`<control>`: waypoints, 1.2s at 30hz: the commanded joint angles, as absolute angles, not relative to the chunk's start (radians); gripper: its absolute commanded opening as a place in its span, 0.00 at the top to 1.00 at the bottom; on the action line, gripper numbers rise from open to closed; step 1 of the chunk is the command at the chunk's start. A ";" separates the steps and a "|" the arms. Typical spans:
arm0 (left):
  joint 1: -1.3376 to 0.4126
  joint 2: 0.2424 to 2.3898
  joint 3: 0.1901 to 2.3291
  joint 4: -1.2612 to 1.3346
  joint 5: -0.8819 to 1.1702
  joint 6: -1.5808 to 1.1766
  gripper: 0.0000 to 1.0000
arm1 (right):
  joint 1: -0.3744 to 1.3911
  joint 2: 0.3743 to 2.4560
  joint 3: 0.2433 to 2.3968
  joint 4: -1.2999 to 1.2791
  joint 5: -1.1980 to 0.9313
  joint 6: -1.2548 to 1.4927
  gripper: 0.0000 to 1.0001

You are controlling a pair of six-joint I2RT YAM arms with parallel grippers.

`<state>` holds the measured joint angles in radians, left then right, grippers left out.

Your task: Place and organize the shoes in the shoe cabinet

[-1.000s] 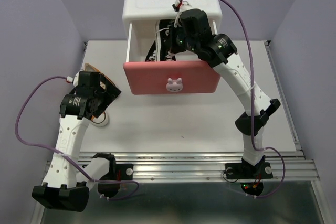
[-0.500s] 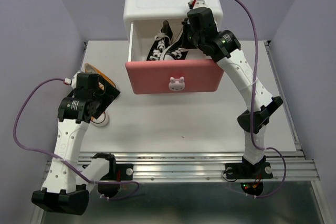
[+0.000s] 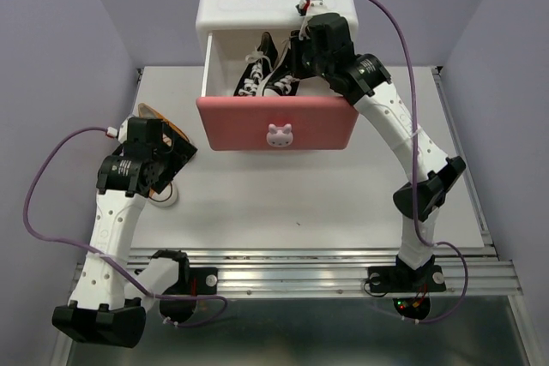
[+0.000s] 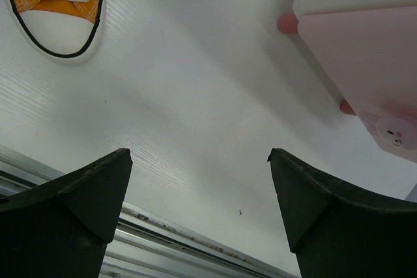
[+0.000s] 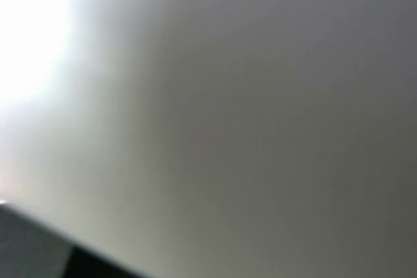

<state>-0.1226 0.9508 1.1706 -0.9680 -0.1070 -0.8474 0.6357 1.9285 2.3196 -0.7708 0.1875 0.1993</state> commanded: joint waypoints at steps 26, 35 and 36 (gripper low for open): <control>-0.118 0.950 1.146 -0.963 -0.112 -0.825 0.01 | 0.594 1.798 2.270 -0.588 -0.070 -0.006 0.32; -0.118 0.954 1.147 -0.940 -0.104 -0.824 0.01 | 0.594 1.732 2.257 -0.428 -0.207 0.130 0.00; -0.118 0.957 1.149 -0.939 -0.104 -0.824 0.01 | 0.594 1.721 2.252 -0.417 -0.219 0.161 0.00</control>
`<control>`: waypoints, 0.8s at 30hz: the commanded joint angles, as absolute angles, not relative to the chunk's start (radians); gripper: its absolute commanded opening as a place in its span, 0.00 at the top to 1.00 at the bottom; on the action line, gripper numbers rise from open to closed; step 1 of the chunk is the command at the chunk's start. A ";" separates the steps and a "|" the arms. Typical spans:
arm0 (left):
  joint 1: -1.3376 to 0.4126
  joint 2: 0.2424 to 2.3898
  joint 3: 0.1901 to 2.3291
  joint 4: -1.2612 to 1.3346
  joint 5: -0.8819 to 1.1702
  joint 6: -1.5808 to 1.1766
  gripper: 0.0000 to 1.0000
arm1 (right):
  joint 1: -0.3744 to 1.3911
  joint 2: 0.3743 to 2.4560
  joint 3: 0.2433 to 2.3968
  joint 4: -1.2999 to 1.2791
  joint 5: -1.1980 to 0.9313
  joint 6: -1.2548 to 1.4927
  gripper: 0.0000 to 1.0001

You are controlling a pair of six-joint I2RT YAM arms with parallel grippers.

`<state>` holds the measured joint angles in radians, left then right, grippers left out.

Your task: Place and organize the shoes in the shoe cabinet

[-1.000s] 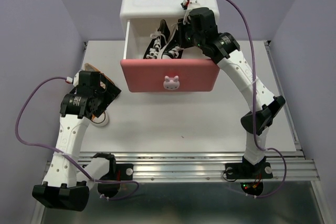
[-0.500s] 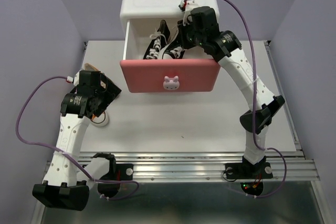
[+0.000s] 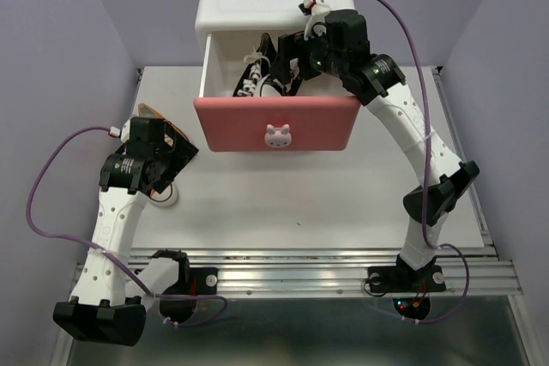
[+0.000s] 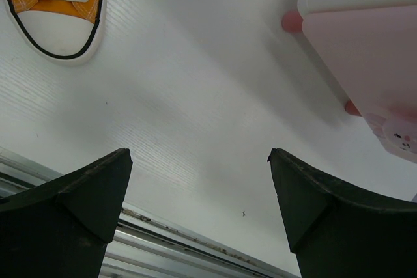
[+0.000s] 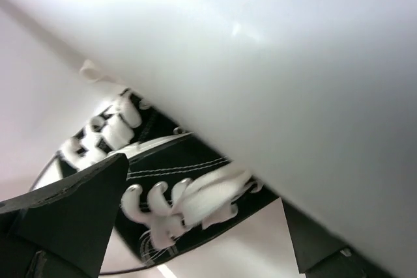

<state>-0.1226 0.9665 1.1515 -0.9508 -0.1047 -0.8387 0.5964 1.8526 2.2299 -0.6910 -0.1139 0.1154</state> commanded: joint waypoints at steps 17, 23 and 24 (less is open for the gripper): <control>-0.118 0.945 1.160 -0.933 -0.086 -0.802 0.01 | 0.594 1.520 2.033 -0.212 -0.201 0.333 0.00; -0.118 0.939 1.150 -0.922 -0.080 -0.804 0.01 | 0.594 1.511 2.094 -0.157 -0.192 0.288 0.00; -0.118 0.942 1.152 -0.919 -0.078 -0.802 0.01 | 0.594 1.520 2.114 -0.149 -0.221 0.293 0.00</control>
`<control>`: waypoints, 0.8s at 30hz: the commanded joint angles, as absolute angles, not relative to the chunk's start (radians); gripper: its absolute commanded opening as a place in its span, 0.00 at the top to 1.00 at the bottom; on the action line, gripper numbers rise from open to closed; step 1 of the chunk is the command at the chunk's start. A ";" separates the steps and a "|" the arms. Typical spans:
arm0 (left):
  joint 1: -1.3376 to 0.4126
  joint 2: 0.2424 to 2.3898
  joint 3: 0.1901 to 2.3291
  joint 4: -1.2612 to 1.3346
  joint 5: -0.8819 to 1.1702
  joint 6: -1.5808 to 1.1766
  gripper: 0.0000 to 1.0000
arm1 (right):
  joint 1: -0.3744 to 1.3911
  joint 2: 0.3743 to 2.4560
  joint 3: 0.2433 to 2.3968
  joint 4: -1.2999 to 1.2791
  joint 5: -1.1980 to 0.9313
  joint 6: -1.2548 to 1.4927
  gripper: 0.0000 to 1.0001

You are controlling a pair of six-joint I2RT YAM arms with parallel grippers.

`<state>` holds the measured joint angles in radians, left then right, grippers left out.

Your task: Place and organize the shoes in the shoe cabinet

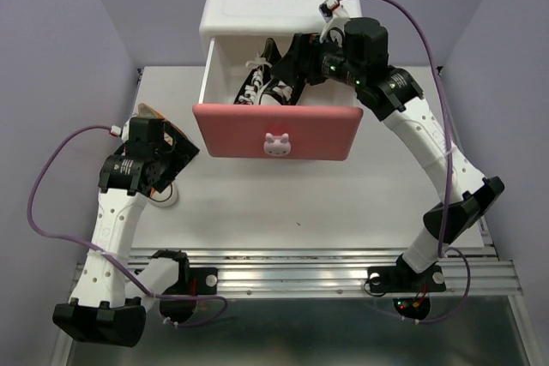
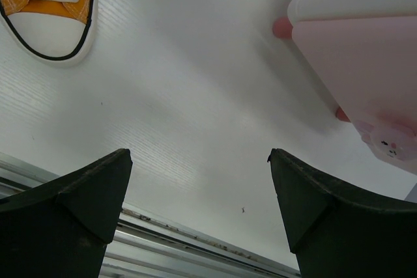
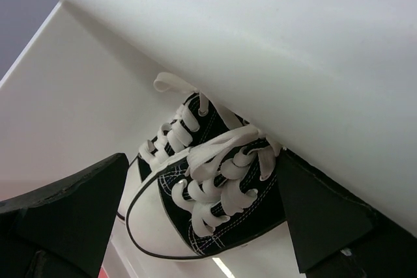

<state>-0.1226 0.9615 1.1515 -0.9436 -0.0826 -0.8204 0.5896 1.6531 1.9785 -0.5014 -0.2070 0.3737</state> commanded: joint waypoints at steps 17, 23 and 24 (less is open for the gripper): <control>-0.118 0.959 1.155 -0.902 -0.069 -0.801 0.01 | 0.594 1.666 2.272 0.110 -0.336 0.390 0.00; -0.118 0.956 1.146 -0.902 -0.064 -0.801 0.01 | 0.594 1.620 2.159 0.179 -0.220 0.373 0.00; -0.118 0.956 1.146 -0.900 -0.063 -0.801 0.01 | 0.594 1.605 2.158 0.187 -0.219 0.371 0.00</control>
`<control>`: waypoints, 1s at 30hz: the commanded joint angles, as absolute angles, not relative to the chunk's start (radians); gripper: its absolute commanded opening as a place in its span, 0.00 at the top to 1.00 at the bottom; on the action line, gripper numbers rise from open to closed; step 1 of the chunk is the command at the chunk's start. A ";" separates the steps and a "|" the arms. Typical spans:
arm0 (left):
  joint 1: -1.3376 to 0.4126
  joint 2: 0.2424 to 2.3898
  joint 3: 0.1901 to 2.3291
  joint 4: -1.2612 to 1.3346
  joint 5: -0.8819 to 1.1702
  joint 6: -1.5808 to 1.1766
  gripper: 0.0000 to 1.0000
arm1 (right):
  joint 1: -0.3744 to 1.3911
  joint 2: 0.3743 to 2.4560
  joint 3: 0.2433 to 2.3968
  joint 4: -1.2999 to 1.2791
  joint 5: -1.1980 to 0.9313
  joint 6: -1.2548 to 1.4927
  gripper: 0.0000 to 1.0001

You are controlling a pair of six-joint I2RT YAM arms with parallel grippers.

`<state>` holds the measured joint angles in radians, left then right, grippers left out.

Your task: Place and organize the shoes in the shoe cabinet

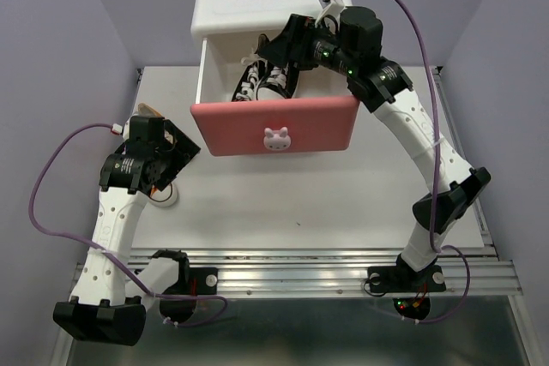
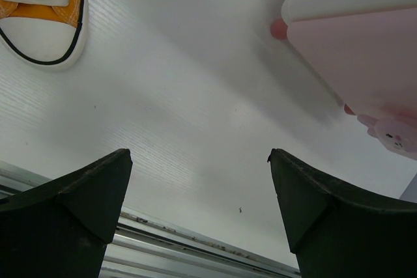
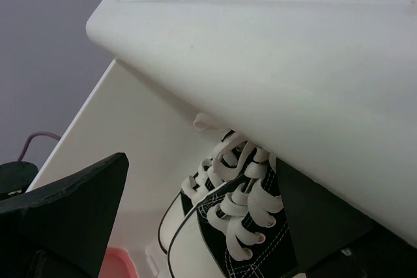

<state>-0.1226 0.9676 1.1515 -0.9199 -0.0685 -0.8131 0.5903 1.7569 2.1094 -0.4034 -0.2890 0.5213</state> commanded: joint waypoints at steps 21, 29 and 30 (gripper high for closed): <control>-0.118 0.940 1.082 -0.881 -0.038 -0.790 0.01 | 0.594 1.615 2.261 -0.730 -0.326 0.087 0.00; -0.118 0.937 1.075 -0.868 -0.038 -0.792 0.02 | 0.603 1.585 2.132 -0.731 -0.522 0.276 0.00; -0.118 0.936 1.077 -0.868 -0.038 -0.792 0.01 | 0.603 1.603 2.155 -0.767 -0.523 0.258 0.00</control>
<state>-0.1226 0.9581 1.0794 -0.8902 -0.0395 -0.8085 0.5789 1.6711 2.1296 -0.8349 -0.3988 0.2668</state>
